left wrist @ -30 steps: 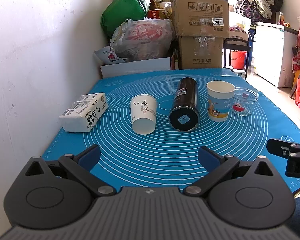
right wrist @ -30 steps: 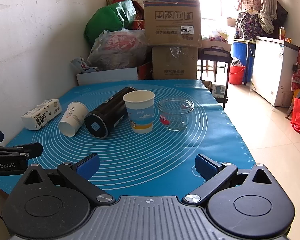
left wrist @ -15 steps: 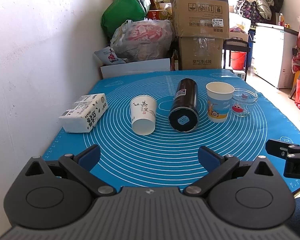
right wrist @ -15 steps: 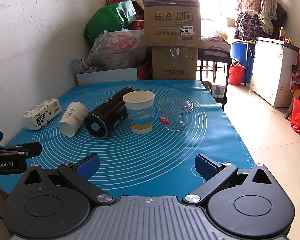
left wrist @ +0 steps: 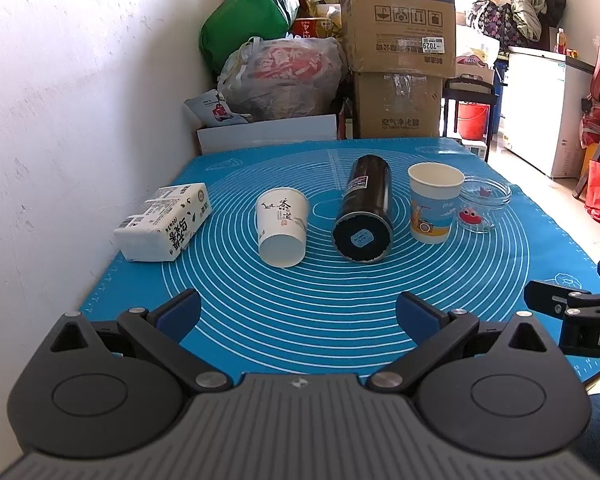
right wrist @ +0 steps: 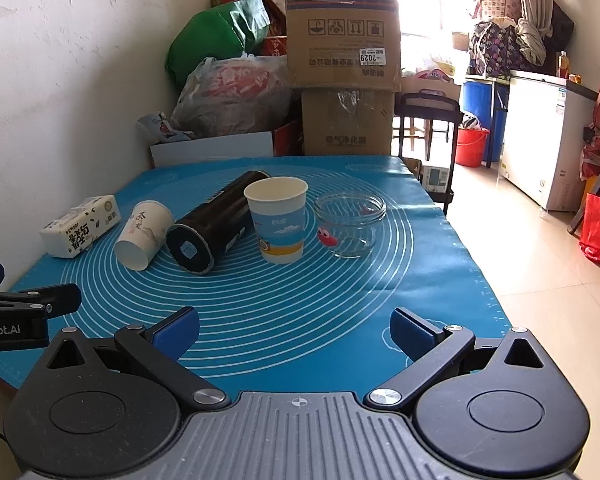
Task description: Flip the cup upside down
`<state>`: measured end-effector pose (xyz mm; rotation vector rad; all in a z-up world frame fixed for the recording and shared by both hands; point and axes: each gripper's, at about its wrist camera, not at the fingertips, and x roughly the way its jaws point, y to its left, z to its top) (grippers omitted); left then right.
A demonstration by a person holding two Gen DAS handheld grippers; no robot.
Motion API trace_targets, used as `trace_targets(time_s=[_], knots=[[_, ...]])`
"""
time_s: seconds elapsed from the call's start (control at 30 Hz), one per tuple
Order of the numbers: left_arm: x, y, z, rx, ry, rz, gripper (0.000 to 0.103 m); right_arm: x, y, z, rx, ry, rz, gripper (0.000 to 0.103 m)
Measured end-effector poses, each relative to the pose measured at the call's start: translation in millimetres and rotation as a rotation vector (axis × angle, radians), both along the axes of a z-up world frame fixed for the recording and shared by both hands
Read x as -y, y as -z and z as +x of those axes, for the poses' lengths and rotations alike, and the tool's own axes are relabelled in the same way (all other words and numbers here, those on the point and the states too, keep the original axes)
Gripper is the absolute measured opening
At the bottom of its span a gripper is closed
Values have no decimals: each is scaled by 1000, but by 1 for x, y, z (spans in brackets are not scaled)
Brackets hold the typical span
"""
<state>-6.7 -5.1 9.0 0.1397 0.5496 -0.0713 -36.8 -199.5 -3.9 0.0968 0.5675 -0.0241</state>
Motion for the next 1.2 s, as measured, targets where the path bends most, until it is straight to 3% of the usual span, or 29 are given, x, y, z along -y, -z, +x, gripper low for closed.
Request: trace_targets(time_s=[0.87,1.2], knots=[[-3,5,2,-8,-6,4,102,-3,0,2,6,-11,-4,103],[-13,9,23,13,-37,9,102,0,-5,12,32,-31,-20,103]])
